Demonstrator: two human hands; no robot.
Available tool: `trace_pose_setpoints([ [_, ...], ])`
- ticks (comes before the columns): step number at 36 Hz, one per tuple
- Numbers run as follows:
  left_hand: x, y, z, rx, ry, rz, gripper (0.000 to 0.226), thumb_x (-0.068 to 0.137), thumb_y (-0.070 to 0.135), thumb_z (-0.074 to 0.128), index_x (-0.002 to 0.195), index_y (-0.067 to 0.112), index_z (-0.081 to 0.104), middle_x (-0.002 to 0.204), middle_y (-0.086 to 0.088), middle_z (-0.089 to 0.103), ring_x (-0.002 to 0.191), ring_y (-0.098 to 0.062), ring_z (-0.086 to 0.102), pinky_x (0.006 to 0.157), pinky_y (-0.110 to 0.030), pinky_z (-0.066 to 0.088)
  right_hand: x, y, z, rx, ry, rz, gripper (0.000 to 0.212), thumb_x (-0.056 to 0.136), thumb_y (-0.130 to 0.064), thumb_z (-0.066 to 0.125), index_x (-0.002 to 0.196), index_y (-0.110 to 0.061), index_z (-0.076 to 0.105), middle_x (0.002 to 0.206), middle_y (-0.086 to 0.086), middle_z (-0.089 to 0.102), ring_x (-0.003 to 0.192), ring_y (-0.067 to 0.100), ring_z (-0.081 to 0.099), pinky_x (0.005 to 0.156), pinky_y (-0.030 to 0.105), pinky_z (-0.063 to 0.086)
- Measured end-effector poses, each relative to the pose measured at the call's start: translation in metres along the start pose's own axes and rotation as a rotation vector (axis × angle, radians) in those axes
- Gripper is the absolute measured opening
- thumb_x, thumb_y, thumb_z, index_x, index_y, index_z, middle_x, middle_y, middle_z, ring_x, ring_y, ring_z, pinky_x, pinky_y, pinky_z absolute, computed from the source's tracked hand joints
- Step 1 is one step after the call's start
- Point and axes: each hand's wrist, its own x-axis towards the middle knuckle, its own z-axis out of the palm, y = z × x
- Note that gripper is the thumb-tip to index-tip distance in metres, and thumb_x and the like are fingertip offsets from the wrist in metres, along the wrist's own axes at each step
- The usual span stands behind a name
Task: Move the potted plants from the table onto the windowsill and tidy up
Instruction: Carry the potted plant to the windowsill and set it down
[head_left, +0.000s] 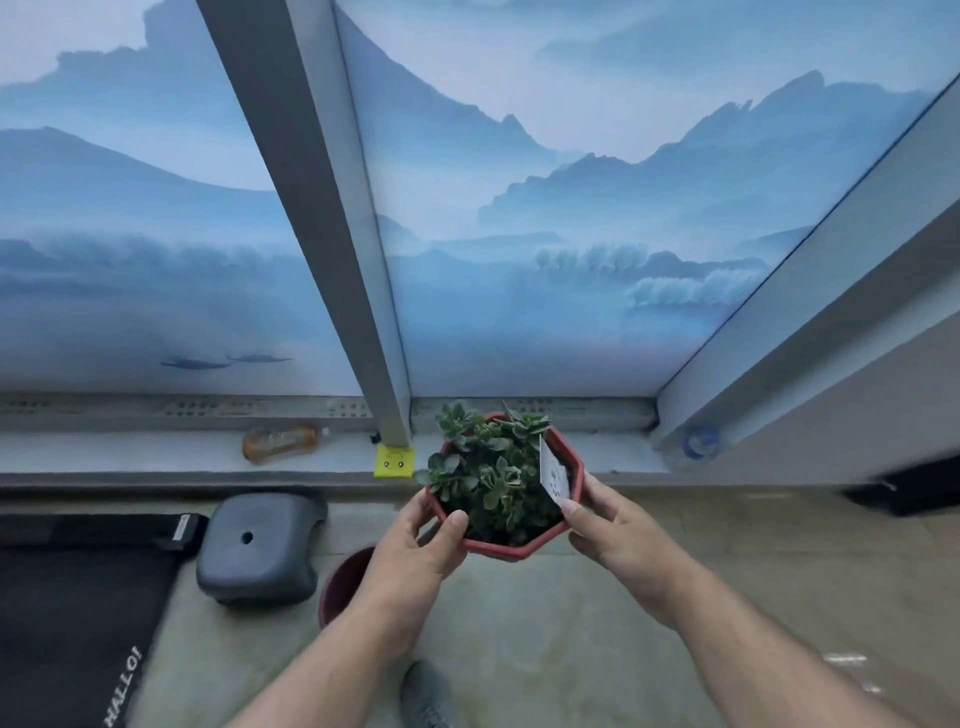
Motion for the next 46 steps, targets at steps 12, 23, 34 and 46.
trace_pose_setpoints([
  [12,0.207,-0.069,-0.03,0.083,0.086,-0.095,0.053,0.102,0.021,0.05,0.153,0.027,0.035,0.145,0.007,0.052,0.125,-0.005,0.054,0.102,-0.029,0.049,0.235,0.08,-0.013,0.007,-0.04,0.15,0.046,0.103,-0.009,0.049,0.131,-0.043,0.062,0.124,-0.017,0.071,0.118,0.005,0.065,0.097,0.024,0.049],
  [23,0.374,-0.17,-0.066,0.104,0.178,-0.155,0.039,0.104,0.022,0.048,0.14,0.036,0.044,0.134,0.013,0.055,0.128,-0.011,0.051,0.094,-0.029,0.051,0.415,0.199,-0.012,-0.082,-0.054,0.161,0.047,0.098,-0.005,0.052,0.124,-0.04,0.068,0.121,-0.009,0.074,0.116,0.024,0.066,0.111,0.047,0.046],
  [34,0.444,-0.218,-0.091,0.001,0.243,-0.266,0.031,0.105,0.009,0.043,0.115,0.037,0.055,0.134,-0.001,0.063,0.122,-0.019,0.061,0.103,-0.042,0.049,0.503,0.258,0.009,-0.096,-0.079,0.187,0.054,0.097,0.002,0.05,0.132,-0.037,0.063,0.122,-0.014,0.072,0.111,0.027,0.066,0.107,0.048,0.047],
  [46,0.463,-0.221,-0.106,0.023,0.265,-0.304,0.036,0.105,0.011,0.045,0.138,0.023,0.05,0.131,-0.003,0.064,0.12,-0.02,0.062,0.101,-0.038,0.05,0.522,0.262,0.018,-0.103,-0.103,0.181,0.05,0.1,-0.004,0.05,0.129,-0.043,0.062,0.127,-0.017,0.069,0.124,0.042,0.054,0.108,0.051,0.045],
])
